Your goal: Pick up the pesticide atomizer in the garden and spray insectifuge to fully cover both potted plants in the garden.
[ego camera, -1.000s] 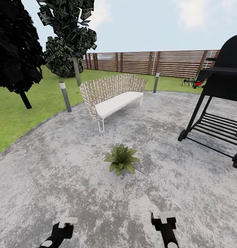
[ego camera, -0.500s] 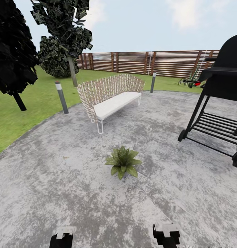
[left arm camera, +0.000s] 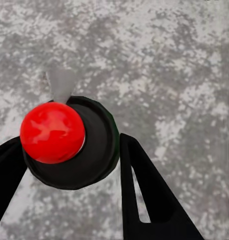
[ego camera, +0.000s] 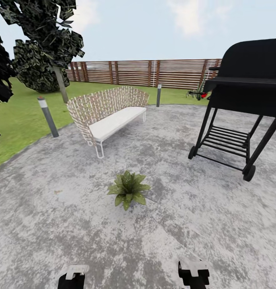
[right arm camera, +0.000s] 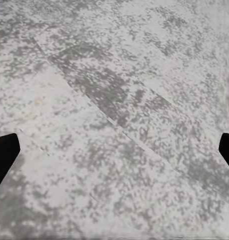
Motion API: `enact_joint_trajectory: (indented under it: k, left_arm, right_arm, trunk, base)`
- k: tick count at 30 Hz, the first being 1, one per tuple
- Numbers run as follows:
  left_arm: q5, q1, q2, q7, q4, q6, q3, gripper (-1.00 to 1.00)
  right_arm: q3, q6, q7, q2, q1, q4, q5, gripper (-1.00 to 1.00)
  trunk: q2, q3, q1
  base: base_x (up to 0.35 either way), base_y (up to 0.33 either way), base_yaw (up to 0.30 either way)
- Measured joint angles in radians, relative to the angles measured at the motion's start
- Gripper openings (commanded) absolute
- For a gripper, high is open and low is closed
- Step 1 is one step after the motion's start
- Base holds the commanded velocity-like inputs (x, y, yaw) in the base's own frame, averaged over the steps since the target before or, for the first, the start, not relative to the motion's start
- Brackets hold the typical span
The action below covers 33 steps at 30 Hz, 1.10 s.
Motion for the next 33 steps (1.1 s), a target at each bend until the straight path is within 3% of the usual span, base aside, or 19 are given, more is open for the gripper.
enact_joint_trajectory:
  k: [21, 33]
  left_arm:
    - [-0.002, 0.000, 0.000, 0.000, 0.002, 0.000, 0.000, -1.00]
    - [-0.002, 0.000, -0.001, -0.001, 0.001, 0.000, -0.002, -1.00]
  right_arm:
    - [0.000, 0.000, 0.000, 0.000, 0.000, 0.015, 0.000, 1.00]
    - [0.000, 0.000, 0.000, 0.000, 0.000, 0.016, 0.000, 1.00]
  trunk:
    - [0.000, 0.000, 0.000]
    - [0.000, 0.000, 0.000]
  base:
    - [0.007, -0.004, -0.300]
    - [0.165, -0.207, -0.300]
